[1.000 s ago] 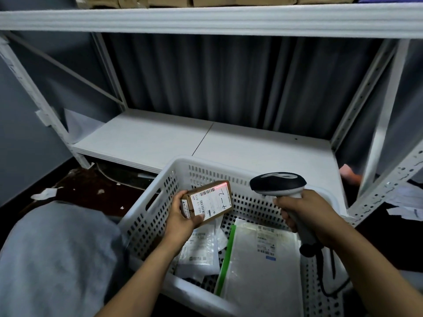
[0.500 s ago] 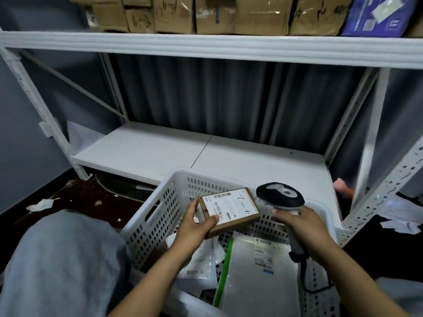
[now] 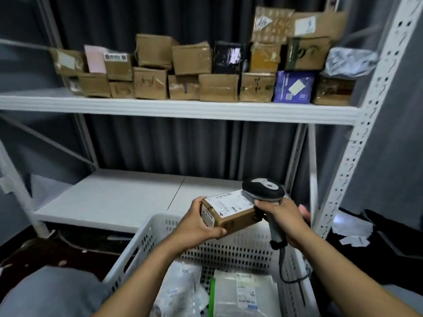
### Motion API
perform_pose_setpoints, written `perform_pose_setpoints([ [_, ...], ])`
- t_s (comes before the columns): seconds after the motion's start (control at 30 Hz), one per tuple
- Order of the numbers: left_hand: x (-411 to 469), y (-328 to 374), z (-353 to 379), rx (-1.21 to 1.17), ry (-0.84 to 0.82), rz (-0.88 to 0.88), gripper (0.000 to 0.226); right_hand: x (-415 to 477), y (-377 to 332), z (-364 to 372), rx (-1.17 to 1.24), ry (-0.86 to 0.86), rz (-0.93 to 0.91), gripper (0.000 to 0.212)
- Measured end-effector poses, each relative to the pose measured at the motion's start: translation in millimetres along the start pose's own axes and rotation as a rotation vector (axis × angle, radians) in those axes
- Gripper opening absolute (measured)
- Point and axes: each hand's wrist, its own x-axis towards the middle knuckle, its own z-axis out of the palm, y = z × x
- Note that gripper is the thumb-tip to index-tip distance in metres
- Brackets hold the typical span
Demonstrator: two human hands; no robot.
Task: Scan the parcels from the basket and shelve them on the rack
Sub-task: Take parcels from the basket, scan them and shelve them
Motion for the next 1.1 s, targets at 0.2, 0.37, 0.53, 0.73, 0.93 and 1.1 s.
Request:
perform_pose_setpoints([
  [0.2,8,66,-37,0.028,0.212,0.114,0.071,7,-81,2,-0.06,0.002,-0.121,0.012],
  [0.37,22,132,-66,0.042,0.43,0.222,0.078,18,-159,2,-0.17,0.063,-0.239,0.015],
  [0.53,48,192,-90,0.087,0.665,0.307,0.098,39,-222,1,-0.178,0.119,-0.278,0.015],
  [0.73,89,250,-111,0.116,0.888,0.37,0.102,70,-273,0,-0.169,0.13,-0.308,0.023],
  [0.93,145,288,-142,0.159,1.002,0.421,0.084,111,-305,11,-0.187,0.106,-0.336,0.018],
  [1.1,199,306,-158,0.199,1.014,0.381,0.079,145,-319,15,-0.266,0.112,-0.402,0.021],
])
